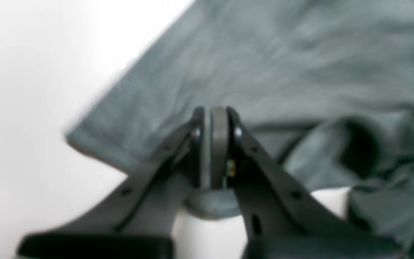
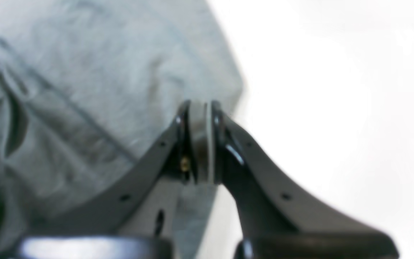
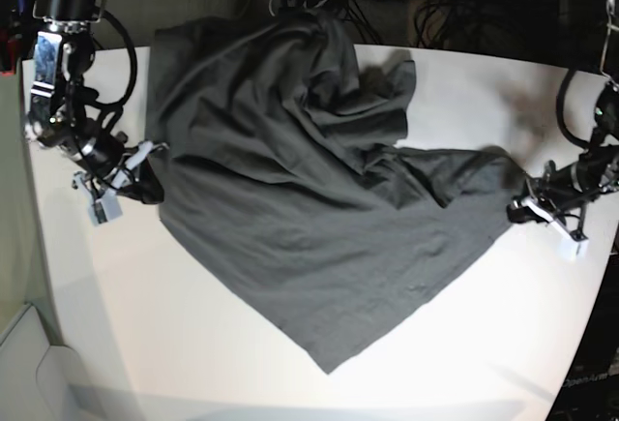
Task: Layout the t-shirt on the table in an organized manner, then fold the t-shirt properly
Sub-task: 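Grasp two shirt edges with both grippers and pull them apart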
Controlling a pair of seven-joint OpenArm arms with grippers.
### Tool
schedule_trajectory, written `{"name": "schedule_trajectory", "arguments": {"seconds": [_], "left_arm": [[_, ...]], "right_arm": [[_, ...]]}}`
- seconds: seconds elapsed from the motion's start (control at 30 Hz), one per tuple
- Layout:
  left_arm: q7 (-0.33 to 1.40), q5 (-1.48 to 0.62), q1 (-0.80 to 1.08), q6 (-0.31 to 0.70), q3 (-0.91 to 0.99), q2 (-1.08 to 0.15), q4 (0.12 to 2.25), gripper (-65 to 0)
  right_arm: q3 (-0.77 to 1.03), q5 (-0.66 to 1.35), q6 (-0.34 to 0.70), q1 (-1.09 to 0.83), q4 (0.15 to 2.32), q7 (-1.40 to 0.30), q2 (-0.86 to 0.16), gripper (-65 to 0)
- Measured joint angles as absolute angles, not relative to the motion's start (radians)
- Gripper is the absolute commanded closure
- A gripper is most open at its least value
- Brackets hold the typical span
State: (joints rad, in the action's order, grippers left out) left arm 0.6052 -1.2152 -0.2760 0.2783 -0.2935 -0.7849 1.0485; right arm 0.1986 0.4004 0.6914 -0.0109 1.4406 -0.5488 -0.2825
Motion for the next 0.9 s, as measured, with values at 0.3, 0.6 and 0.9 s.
{"name": "schedule_trajectory", "arguments": {"seconds": [0.3, 0.6, 0.9], "left_arm": [[0.583, -1.279, -0.288, 0.280, -0.155, -0.763, 1.149, -3.9], [0.587, -0.894, -0.367, 0.268, -0.130, -0.394, 0.929, -3.9], [0.542, -0.633, -0.406, 0.310, -0.088, -0.355, 0.781, -3.9]], "right_arm": [[0.013, 0.404, 0.695, -0.044, 1.526, -0.587, -0.269, -3.4], [-0.049, 0.404, 0.695, -0.139, 1.514, -0.583, -0.224, -3.3], [-0.043, 0.431, 0.710, 0.007, 1.304, -0.549, -0.287, -3.3]]}}
